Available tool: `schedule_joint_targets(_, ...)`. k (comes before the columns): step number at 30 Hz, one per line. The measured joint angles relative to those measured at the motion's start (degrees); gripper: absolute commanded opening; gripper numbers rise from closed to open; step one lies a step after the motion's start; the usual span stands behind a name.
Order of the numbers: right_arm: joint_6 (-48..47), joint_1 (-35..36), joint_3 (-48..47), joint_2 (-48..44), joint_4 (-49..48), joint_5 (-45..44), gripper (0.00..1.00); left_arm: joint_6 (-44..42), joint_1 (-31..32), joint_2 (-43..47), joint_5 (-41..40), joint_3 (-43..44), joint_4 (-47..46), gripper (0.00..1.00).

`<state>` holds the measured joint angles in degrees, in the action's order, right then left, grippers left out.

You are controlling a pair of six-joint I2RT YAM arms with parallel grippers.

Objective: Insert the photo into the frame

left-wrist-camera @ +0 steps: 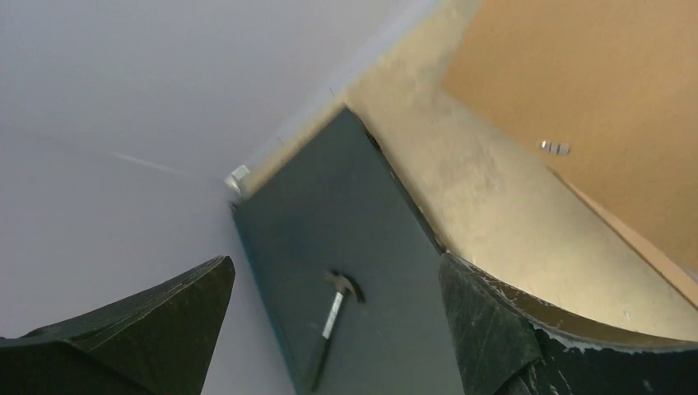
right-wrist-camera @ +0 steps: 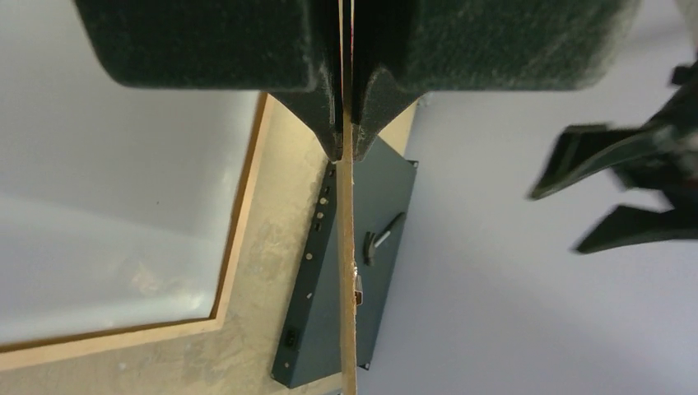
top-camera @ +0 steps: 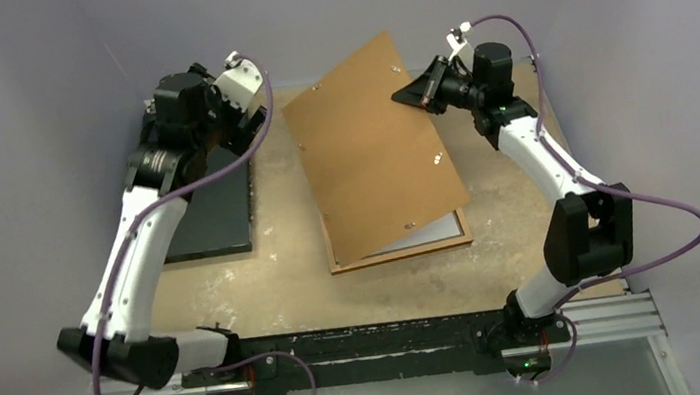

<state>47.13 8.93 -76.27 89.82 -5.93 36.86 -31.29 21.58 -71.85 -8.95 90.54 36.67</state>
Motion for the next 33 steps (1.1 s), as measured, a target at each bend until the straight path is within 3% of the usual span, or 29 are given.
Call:
schedule_joint_targets(4,3.4,-1.2,2.1,0.1,-3.7,1.5,0.00,4.9,-6.5,-9.4,6.0,0.6,5.7,0.95)
schedule_joint_targets(9,5.2,-3.7,3.5,1.7,-9.1,3.1,0.00,11.2,-7.6,-15.7,12.7,-1.2,6.6,0.88)
schedule_joint_targets(17,7.1,-7.1,8.5,7.7,-16.0,3.3,0.00,20.4,-7.6,-16.8,19.3,-9.6,-2.7,0.79)
schedule_joint_targets(26,9.5,-7.1,12.4,11.7,-20.9,4.3,0.00,30.4,-7.6,-20.2,24.2,-21.0,-15.3,0.58)
schedule_joint_targets(33,10.1,-7.1,14.2,12.9,-23.9,4.9,0.00,36.3,-7.6,-25.2,27.7,-23.9,-22.4,0.51)
